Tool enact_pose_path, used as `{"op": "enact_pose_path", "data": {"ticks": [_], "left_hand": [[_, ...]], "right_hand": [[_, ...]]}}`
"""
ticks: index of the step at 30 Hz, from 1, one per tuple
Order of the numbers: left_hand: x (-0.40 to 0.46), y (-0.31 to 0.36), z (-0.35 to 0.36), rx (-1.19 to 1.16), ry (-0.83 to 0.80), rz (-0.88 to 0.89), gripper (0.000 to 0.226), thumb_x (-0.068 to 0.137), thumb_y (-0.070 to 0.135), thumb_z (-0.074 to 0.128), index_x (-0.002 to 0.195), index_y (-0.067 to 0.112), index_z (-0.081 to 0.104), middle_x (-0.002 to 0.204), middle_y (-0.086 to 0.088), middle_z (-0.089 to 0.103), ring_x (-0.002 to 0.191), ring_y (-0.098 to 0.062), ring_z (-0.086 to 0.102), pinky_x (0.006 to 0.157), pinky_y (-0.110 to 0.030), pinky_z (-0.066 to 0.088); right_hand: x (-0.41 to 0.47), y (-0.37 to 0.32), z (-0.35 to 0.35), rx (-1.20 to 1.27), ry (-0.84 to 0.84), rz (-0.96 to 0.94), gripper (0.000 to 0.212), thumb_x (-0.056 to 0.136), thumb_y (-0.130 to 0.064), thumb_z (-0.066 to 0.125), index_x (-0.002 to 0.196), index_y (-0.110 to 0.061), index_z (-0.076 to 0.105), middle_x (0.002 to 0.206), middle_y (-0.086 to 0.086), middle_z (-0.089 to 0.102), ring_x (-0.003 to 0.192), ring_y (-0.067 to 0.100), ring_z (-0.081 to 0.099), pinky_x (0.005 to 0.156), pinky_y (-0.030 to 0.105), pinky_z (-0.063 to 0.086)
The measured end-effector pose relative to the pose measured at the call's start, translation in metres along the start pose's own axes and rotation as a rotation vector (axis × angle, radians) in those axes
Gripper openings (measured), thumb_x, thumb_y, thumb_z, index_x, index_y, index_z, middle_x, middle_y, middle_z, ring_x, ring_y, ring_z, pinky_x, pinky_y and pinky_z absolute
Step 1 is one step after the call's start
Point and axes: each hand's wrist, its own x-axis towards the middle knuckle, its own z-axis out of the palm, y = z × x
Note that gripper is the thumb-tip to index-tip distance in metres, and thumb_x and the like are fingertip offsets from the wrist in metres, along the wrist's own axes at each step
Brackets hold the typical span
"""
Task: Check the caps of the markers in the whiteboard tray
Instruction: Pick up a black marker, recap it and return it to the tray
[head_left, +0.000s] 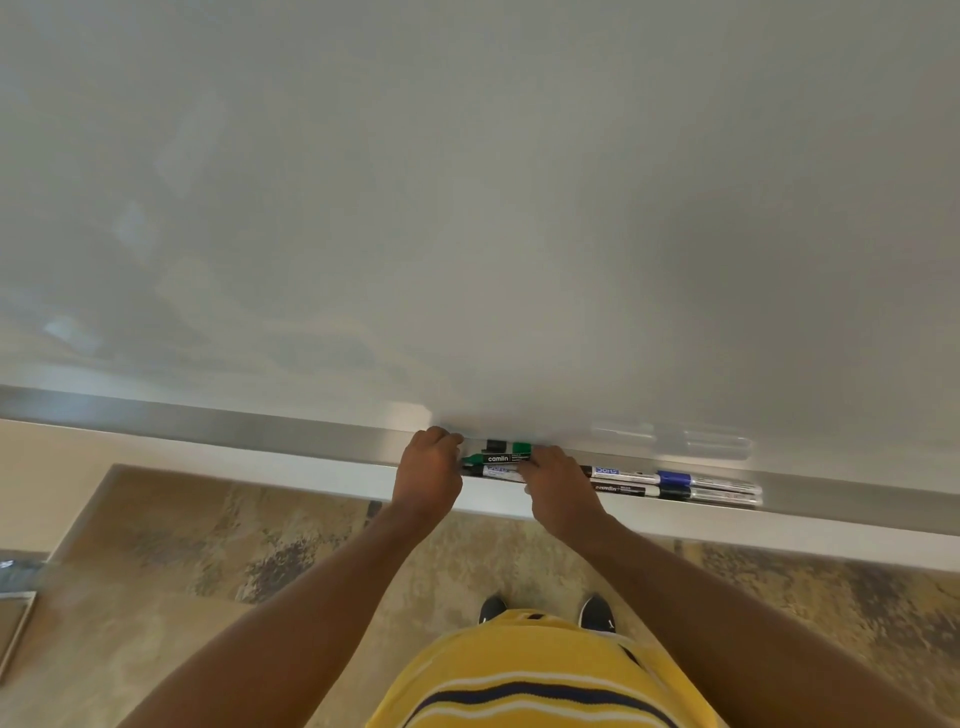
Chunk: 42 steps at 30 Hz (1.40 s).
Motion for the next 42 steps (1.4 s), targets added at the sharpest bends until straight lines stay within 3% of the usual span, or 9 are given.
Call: {"op": "enact_pose_path", "data": {"ticks": [9,12,21,26,32,35,37,39,42], "left_hand": [[0.018,0.011,0.004,0.14,-0.119,0.179,0.017,0.092,0.018,0.051,0.097,0.016,0.067,0.082,-0.007,0.068,0.079,-0.03,0.062,0.062,-0.031,0.05],[0.025,0.017,0.01,0.213,-0.16,0.227,0.019,0.093,0.023,0.051,0.095,0.017,0.068,0.084,-0.006,0.07,0.079,-0.028,0.065,0.061,-0.029,0.045],[0.032,0.03,0.021,0.321,-0.265,0.191,0.02,0.093,0.025,0.053,0.104,0.021,0.069,0.095,-0.003,0.072,0.088,-0.026,0.066,0.069,-0.033,0.052],[0.033,0.034,0.021,0.273,-0.26,0.149,0.02,0.092,0.027,0.052,0.097,0.018,0.069,0.09,-0.002,0.071,0.084,-0.025,0.066,0.065,-0.03,0.048],[0.019,0.046,0.008,0.029,-0.153,0.063,0.025,0.089,0.034,0.051,0.077,0.013,0.056,0.072,-0.002,0.058,0.064,-0.023,0.057,0.054,-0.029,0.043],[0.007,0.051,-0.001,-0.293,-0.151,-0.097,0.015,0.084,0.028,0.058,0.073,0.017,0.059,0.062,0.0,0.059,0.055,-0.017,0.051,0.048,-0.024,0.04],[0.0,0.054,-0.008,-0.534,-0.153,-0.214,0.011,0.083,0.026,0.059,0.076,0.02,0.066,0.064,-0.001,0.066,0.056,-0.017,0.057,0.056,-0.024,0.049],[-0.007,0.059,-0.012,-0.731,-0.182,-0.276,0.017,0.085,0.026,0.057,0.081,0.017,0.071,0.068,-0.004,0.071,0.064,-0.02,0.066,0.066,-0.034,0.057],[-0.018,0.072,-0.014,-0.858,-0.227,-0.281,0.024,0.089,0.027,0.054,0.08,0.013,0.072,0.072,-0.011,0.072,0.064,-0.02,0.065,0.068,-0.039,0.057]], "right_hand": [[-0.034,0.034,-0.017,0.149,0.14,0.236,0.034,0.077,0.001,0.069,0.108,-0.013,0.069,0.101,0.007,0.066,0.087,0.021,0.056,0.081,0.032,0.05],[-0.046,0.041,-0.021,0.173,0.156,0.311,0.03,0.081,-0.006,0.069,0.11,-0.013,0.068,0.107,0.007,0.066,0.093,0.021,0.056,0.088,0.032,0.048],[-0.064,0.045,-0.028,0.258,0.188,0.36,0.029,0.082,-0.002,0.068,0.11,-0.008,0.069,0.103,0.012,0.066,0.09,0.026,0.058,0.08,0.033,0.049],[-0.065,0.046,-0.03,0.276,0.192,0.382,0.03,0.083,-0.005,0.068,0.113,-0.01,0.067,0.106,0.01,0.065,0.093,0.023,0.055,0.082,0.028,0.047],[-0.067,0.053,-0.035,0.388,0.222,0.388,0.028,0.085,-0.002,0.064,0.111,-0.009,0.068,0.102,0.01,0.065,0.093,0.024,0.055,0.081,0.027,0.045],[-0.068,0.052,-0.04,0.464,0.234,0.391,0.024,0.086,-0.004,0.063,0.108,-0.011,0.068,0.096,0.006,0.062,0.085,0.02,0.055,0.074,0.021,0.041],[-0.07,0.051,-0.044,0.546,0.249,0.39,0.02,0.086,-0.008,0.065,0.104,-0.015,0.069,0.09,0.001,0.061,0.078,0.015,0.055,0.066,0.015,0.038],[-0.07,0.045,-0.049,0.681,0.245,0.403,0.016,0.087,-0.015,0.066,0.097,-0.026,0.068,0.083,-0.008,0.062,0.073,0.008,0.056,0.062,0.01,0.038],[-0.065,0.031,-0.056,0.953,0.209,0.423,0.017,0.088,-0.02,0.064,0.088,-0.037,0.066,0.078,-0.016,0.067,0.076,0.002,0.06,0.063,0.008,0.045]]}}
